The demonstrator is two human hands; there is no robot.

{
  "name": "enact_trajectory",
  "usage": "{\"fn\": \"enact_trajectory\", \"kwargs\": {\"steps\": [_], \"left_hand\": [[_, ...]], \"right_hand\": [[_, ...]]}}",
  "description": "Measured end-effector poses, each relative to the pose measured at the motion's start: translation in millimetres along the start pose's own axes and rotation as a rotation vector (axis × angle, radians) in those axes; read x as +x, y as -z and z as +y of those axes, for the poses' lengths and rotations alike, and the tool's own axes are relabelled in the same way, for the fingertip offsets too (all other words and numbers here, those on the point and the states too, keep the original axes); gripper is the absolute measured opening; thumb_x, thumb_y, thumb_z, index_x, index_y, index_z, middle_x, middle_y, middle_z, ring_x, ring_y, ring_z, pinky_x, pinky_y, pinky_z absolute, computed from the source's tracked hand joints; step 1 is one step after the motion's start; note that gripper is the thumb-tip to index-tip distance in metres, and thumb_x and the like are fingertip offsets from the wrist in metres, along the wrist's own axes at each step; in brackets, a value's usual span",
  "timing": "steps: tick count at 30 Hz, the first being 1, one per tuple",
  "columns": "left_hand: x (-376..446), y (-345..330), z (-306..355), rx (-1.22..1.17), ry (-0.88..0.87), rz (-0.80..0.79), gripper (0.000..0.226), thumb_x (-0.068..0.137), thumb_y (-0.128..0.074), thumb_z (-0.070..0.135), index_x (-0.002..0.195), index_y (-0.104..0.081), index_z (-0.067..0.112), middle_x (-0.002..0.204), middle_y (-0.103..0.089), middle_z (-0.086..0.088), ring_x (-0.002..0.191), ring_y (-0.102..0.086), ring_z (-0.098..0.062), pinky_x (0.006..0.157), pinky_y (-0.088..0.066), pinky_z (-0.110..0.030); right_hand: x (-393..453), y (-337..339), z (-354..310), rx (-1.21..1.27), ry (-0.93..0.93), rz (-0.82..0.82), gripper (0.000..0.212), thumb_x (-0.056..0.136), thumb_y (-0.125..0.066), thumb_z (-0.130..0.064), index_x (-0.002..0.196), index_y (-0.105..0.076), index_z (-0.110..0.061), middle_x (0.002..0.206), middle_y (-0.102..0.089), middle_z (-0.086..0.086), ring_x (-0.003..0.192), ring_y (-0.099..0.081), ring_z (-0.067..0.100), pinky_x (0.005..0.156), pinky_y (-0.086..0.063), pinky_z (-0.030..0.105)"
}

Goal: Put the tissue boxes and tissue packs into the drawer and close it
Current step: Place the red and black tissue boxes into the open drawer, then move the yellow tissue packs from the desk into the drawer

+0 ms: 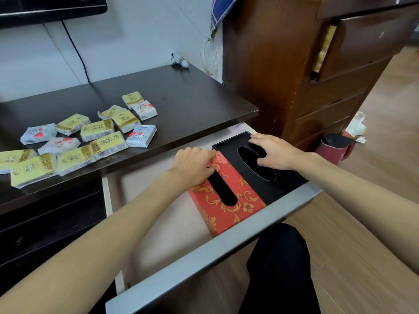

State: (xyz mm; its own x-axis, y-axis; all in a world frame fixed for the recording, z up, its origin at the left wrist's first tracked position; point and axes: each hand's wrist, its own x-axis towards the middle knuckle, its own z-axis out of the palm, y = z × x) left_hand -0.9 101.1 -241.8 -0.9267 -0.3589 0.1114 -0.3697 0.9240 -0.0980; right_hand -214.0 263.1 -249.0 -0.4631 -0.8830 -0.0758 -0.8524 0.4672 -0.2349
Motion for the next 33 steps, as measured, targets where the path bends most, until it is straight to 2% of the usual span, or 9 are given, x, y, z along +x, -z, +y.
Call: {"fn": "enact_trajectory", "kwargs": {"steps": [3, 8, 12, 15, 17, 20, 25, 29, 33], "left_hand": [[-3, 4, -3, -0.129, 0.072, -0.058, 0.047, 0.081, -0.057, 0.048, 0.125, -0.059, 0.032, 0.113, -0.070, -0.003, 0.103, -0.064, -0.035, 0.067, -0.039, -0.034], [-23, 29, -31, -0.433, 0.167, -0.130, 0.052, 0.086, -0.060, 0.052, 0.134, -0.058, 0.032, 0.121, -0.068, 0.011, 0.112, -0.063, -0.019, 0.095, -0.049, -0.042], [-59, 51, -72, -0.454, 0.212, -0.017, 0.028, 0.090, -0.060, 0.042, 0.113, -0.070, 0.031, 0.102, -0.073, 0.013, 0.096, -0.066, -0.012, 0.082, -0.053, -0.036], [-87, 65, -109, -0.437, 0.288, 0.112, 0.018, 0.089, -0.058, 0.039, 0.096, -0.074, 0.034, 0.085, -0.070, 0.020, 0.081, -0.063, -0.004, 0.064, -0.049, -0.026], [-102, 72, -136, -0.437, 0.341, 0.195, 0.017, 0.088, -0.058, 0.036, 0.090, -0.074, 0.034, 0.081, -0.068, 0.022, 0.078, -0.063, -0.002, 0.064, -0.050, -0.028], [-120, 78, -173, -0.401, 0.413, 0.284, 0.015, 0.088, -0.061, 0.034, 0.094, -0.074, 0.033, 0.082, -0.069, 0.018, 0.083, -0.066, -0.007, 0.070, -0.051, -0.030], [-148, 70, -234, -0.339, 0.545, 0.245, 0.039, 0.085, -0.068, 0.039, 0.123, -0.067, 0.029, 0.123, -0.068, 0.006, 0.111, -0.061, -0.016, 0.087, -0.053, -0.041], [-162, 61, -254, -0.328, 0.489, 0.131, 0.059, 0.081, -0.074, 0.045, 0.135, -0.058, 0.026, 0.137, -0.060, 0.003, 0.122, -0.056, -0.019, 0.093, -0.046, -0.035], [-157, 55, -256, -0.193, 0.429, 0.062, 0.055, 0.083, -0.070, 0.048, 0.133, -0.059, 0.029, 0.137, -0.059, 0.001, 0.126, -0.051, -0.020, 0.099, -0.046, -0.042]], "right_hand": [[1, 7, -16, 0.079, -0.005, 0.107, 0.051, 0.094, -0.069, -0.029, 0.143, -0.060, -0.019, 0.153, -0.053, 0.004, 0.142, -0.045, 0.025, 0.113, -0.041, 0.044], [9, 12, -66, 0.272, 0.062, 0.241, 0.033, 0.092, -0.063, -0.022, 0.124, -0.072, -0.022, 0.131, -0.068, -0.002, 0.122, -0.061, 0.018, 0.106, -0.049, 0.044], [26, 15, -116, 0.508, 0.109, 0.275, 0.023, 0.093, -0.064, -0.019, 0.111, -0.077, -0.023, 0.101, -0.076, -0.007, 0.098, -0.069, 0.007, 0.095, -0.056, 0.033], [48, 13, -157, 0.576, 0.169, 0.287, 0.020, 0.093, -0.065, -0.020, 0.106, -0.078, -0.027, 0.095, -0.075, -0.012, 0.093, -0.069, 0.003, 0.089, -0.054, 0.027], [64, 14, -183, 0.595, 0.203, 0.279, 0.019, 0.091, -0.065, -0.021, 0.102, -0.078, -0.029, 0.092, -0.075, -0.014, 0.089, -0.068, 0.000, 0.085, -0.051, 0.023], [86, 11, -219, 0.606, 0.253, 0.242, 0.019, 0.092, -0.065, -0.021, 0.105, -0.078, -0.026, 0.099, -0.074, -0.011, 0.093, -0.066, 0.002, 0.083, -0.048, 0.025], [106, 0, -275, 0.511, 0.406, 0.180, 0.025, 0.093, -0.069, -0.026, 0.118, -0.074, -0.025, 0.120, -0.066, -0.011, 0.105, -0.059, 0.003, 0.087, -0.046, 0.025], [115, -3, -311, 0.238, 0.565, 0.053, 0.048, 0.090, -0.071, -0.032, 0.137, -0.062, -0.026, 0.141, -0.059, -0.006, 0.130, -0.049, 0.013, 0.104, -0.044, 0.036], [122, -3, -326, 0.051, 0.596, 0.038, 0.043, 0.089, -0.070, -0.034, 0.131, -0.061, -0.030, 0.138, -0.059, -0.008, 0.129, -0.049, 0.016, 0.098, -0.046, 0.039]]}}
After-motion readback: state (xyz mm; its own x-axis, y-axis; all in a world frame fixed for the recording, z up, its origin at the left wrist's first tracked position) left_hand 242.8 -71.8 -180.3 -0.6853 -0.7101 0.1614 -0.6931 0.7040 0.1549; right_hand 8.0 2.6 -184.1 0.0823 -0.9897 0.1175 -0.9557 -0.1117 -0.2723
